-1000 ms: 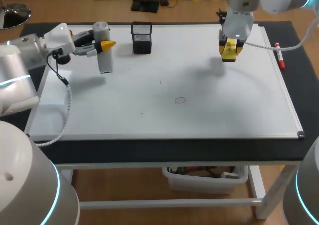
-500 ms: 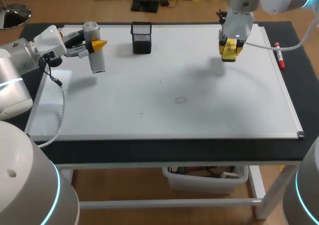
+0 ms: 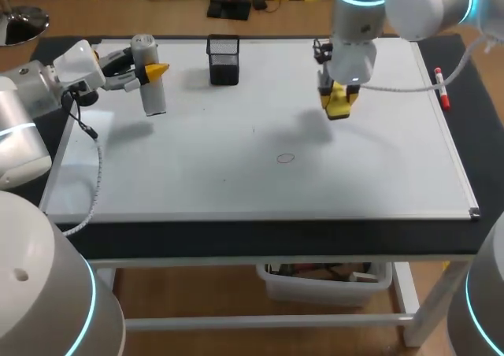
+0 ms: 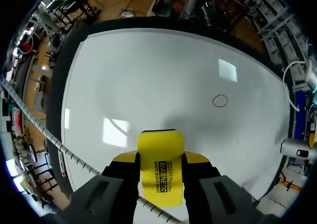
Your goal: Pick up the inspection probe, press it on each red-marked spot on the whiteboard one by one, put down the probe, pick up the eraser, and wipe off all the red marks.
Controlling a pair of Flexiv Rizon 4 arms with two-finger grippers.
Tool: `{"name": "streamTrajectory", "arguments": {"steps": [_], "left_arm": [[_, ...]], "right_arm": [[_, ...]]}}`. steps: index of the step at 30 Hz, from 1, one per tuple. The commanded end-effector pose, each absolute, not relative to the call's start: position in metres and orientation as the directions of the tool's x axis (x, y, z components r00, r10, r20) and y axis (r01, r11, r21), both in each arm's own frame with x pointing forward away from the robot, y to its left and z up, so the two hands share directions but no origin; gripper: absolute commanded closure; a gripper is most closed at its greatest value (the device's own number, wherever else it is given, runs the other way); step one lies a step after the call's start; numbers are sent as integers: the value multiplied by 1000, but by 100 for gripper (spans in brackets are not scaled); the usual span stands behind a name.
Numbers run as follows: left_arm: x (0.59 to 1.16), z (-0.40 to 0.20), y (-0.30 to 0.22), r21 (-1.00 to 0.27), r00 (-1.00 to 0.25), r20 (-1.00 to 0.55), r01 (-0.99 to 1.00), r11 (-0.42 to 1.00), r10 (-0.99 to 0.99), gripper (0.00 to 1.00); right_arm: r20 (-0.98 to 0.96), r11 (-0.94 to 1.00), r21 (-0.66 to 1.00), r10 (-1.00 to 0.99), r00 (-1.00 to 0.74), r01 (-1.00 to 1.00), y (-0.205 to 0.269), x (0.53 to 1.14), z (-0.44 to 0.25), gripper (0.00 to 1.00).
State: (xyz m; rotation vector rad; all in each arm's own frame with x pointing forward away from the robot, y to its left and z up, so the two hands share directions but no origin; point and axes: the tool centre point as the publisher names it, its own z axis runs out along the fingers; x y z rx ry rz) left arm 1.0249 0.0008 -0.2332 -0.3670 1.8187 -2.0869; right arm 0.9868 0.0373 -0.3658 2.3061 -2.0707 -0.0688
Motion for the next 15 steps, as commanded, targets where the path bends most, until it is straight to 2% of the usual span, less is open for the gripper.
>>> {"name": "streamTrajectory", "arguments": {"steps": [1,15], "left_arm": [[1025,-233,1,-989,-906,-34,92,-118,-422,100],[1025,-233,1,-989,-906,-34,92,-118,-422,100]], "right_arm": [[-9,-147,-2,-989,147,-989,54,953,-358,100],[-58,-332,-10,-942,332,-943,135,883,-362,100]]}}
